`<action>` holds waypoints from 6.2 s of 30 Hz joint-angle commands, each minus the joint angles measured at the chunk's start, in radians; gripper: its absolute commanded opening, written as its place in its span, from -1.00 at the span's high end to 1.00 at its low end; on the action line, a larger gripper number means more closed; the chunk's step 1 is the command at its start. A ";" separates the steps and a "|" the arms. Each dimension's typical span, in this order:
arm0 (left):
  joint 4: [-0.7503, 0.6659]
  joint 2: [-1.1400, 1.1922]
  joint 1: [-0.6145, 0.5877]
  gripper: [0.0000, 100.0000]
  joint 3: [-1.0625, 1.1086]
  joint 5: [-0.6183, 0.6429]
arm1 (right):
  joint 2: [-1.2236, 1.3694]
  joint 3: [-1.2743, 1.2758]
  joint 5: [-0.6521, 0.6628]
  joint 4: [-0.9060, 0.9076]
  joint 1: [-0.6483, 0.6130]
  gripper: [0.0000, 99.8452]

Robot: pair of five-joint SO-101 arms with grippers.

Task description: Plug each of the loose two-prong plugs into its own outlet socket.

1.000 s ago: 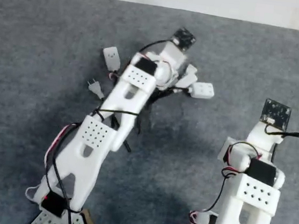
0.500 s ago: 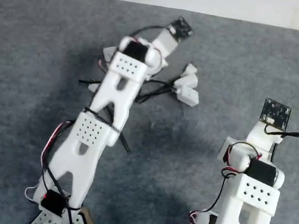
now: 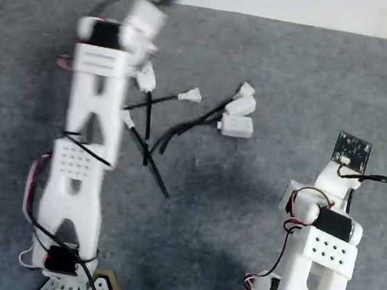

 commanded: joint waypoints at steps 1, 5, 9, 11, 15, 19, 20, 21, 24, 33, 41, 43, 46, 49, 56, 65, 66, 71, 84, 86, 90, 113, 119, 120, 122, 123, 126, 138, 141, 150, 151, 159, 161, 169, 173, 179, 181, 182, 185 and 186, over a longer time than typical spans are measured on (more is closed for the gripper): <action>0.086 -0.047 -0.021 0.99 0.050 -0.106 | -0.021 0.002 0.049 -0.019 -0.061 0.40; 0.109 -0.094 0.019 0.99 0.140 -0.118 | -0.021 0.004 0.057 -0.001 -0.084 0.40; 0.109 -0.263 0.124 0.99 0.407 -0.121 | -0.021 0.004 0.091 0.004 -0.090 0.40; 0.109 -0.400 0.202 0.99 0.599 -0.123 | -0.021 0.004 0.095 0.004 -0.090 0.40; 0.107 -0.720 0.375 0.99 0.970 -0.123 | -0.021 0.004 0.097 0.004 -0.090 0.40; 0.107 -1.010 0.499 0.99 1.257 -0.117 | -0.021 0.005 0.098 0.004 -0.090 0.40; 0.107 -1.076 0.519 0.99 1.333 -0.114 | -0.021 0.005 0.100 0.004 -0.090 0.40; 0.107 -1.139 0.538 0.99 1.412 -0.103 | -0.021 0.005 0.100 0.004 -0.090 0.40; 0.106 -1.291 0.598 0.99 1.658 -0.100 | -0.021 0.004 0.137 0.002 -0.090 0.40; -0.140 -1.412 0.796 0.99 2.094 -0.147 | 0.131 -0.008 0.152 -0.001 -0.088 0.40; -0.400 -1.417 0.823 0.98 2.101 -0.146 | 0.266 -0.070 0.152 0.002 -0.079 0.40; -0.405 -1.417 0.817 0.93 2.103 -0.146 | 0.266 -0.073 0.155 0.002 -0.047 0.40; -0.404 -1.419 0.816 0.70 2.104 -0.146 | 0.266 -0.084 0.158 -0.004 0.021 0.40; -0.404 -1.419 0.816 0.60 2.106 -0.147 | 0.275 -0.093 0.190 -0.001 0.048 0.40; -0.402 -1.419 0.805 0.62 2.106 -0.187 | 0.277 -0.091 0.212 -0.002 0.051 0.40; -0.526 -1.408 0.667 0.62 2.100 -0.209 | 0.277 -0.091 0.213 -0.001 0.051 0.40; -0.546 -1.408 0.662 0.62 2.100 -0.209 | 0.277 -0.091 0.213 -0.001 0.051 0.40; -0.583 -1.402 0.746 0.62 2.101 -0.204 | 0.277 -0.088 0.213 -0.001 0.050 0.40; -0.638 -0.964 0.707 0.62 1.816 -0.173 | 0.277 -0.087 0.213 -0.001 0.047 0.40; -0.598 -0.943 0.682 0.62 1.759 -0.176 | 0.277 -0.087 0.213 -0.001 0.047 0.40; -0.520 -0.929 0.634 0.62 1.699 -0.247 | 0.277 -0.087 0.213 -0.001 0.047 0.40; -0.509 -0.926 0.682 0.62 1.856 -0.190 | 0.277 -0.087 0.213 0.001 0.045 0.40; -0.531 -0.924 0.667 0.61 1.870 -0.190 | 0.277 -0.087 0.213 0.002 0.045 0.40; -0.545 -0.924 0.665 0.61 1.877 -0.190 | 0.277 -0.087 0.213 0.002 0.045 0.40; -0.562 -0.924 0.661 0.61 1.880 -0.189 | 0.277 -0.087 0.213 0.002 0.045 0.40; -0.560 -0.924 0.661 0.61 1.874 -0.189 | 0.277 -0.087 0.213 0.002 0.045 0.40; -0.560 -0.935 0.659 0.60 1.854 -0.189 | 0.277 -0.087 0.213 0.002 0.045 0.40; -0.382 -0.924 0.657 0.40 1.561 -0.100 | 0.277 -0.087 0.213 0.001 0.045 0.40; -0.391 -0.923 0.630 0.45 1.581 -0.008 | 0.277 -0.087 0.213 0.001 0.045 0.40; -0.451 -0.931 0.631 0.45 1.709 0.215 | 0.277 -0.087 0.213 0.002 0.045 0.40; -0.428 -0.932 0.631 0.45 1.704 0.255 | 0.277 -0.087 0.213 0.002 0.045 0.40; -0.235 -0.924 0.641 0.46 1.586 0.328 | 0.277 -0.087 0.213 0.001 0.045 0.40; -0.258 -0.924 0.631 0.46 1.609 0.377 | 0.277 -0.087 0.213 0.001 0.045 0.40; -0.407 -0.923 0.633 0.45 1.790 0.321 | 0.277 -0.087 0.213 0.001 0.045 0.40; -0.463 -0.923 0.631 0.45 1.842 0.296 | 0.277 -0.085 0.213 0.001 0.045 0.40; -0.526 -0.921 0.631 0.46 1.897 0.198 | 0.277 -0.085 0.213 0.002 0.045 0.40; -0.539 -0.921 0.631 0.46 1.911 0.155 | 0.277 -0.085 0.213 0.002 0.045 0.40; -0.537 -0.921 0.631 0.46 1.916 0.117 | 0.277 -0.085 0.213 0.002 0.045 0.40; -0.531 -0.921 0.631 0.57 1.916 -0.023 | 0.277 -0.085 0.213 0.002 0.045 0.40; -0.531 -0.921 0.630 0.62 1.916 -0.048 | 0.277 -0.085 0.213 0.002 0.045 0.40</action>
